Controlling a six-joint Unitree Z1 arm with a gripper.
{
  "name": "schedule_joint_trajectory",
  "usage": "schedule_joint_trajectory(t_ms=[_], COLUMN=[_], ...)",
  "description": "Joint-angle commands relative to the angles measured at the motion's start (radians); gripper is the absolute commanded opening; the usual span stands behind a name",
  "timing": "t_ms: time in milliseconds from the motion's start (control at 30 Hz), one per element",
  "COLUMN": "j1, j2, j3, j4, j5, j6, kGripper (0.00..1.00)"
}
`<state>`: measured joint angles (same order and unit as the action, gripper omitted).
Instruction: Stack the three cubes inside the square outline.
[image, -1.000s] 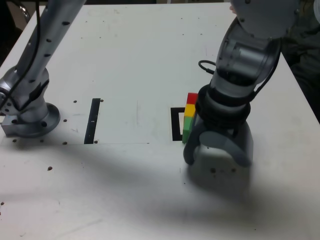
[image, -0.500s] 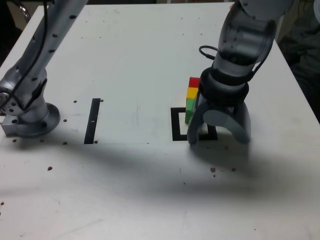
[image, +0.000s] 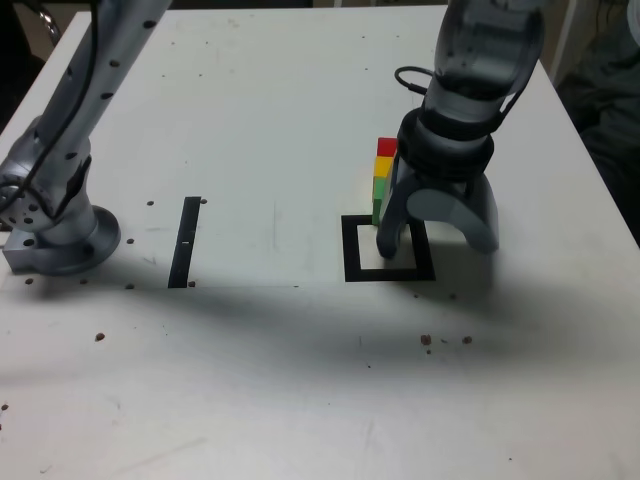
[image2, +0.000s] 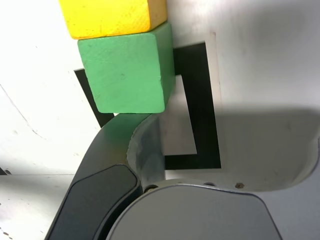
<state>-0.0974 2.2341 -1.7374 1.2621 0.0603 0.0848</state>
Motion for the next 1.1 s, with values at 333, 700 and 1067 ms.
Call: schedule_joint_trajectory(t_ms=[333, 700, 1067], j1=[-0.001, -0.015, 0.149], j2=[-0.043, -0.165, -0.166], j3=[-0.003, -0.012, 0.013], j4=[0.034, 0.179, 0.178], j5=[0.007, 0.055, 0.098], j6=[0.002, -0.027, 0.045], kGripper=[0.99, 1.00, 0.99])
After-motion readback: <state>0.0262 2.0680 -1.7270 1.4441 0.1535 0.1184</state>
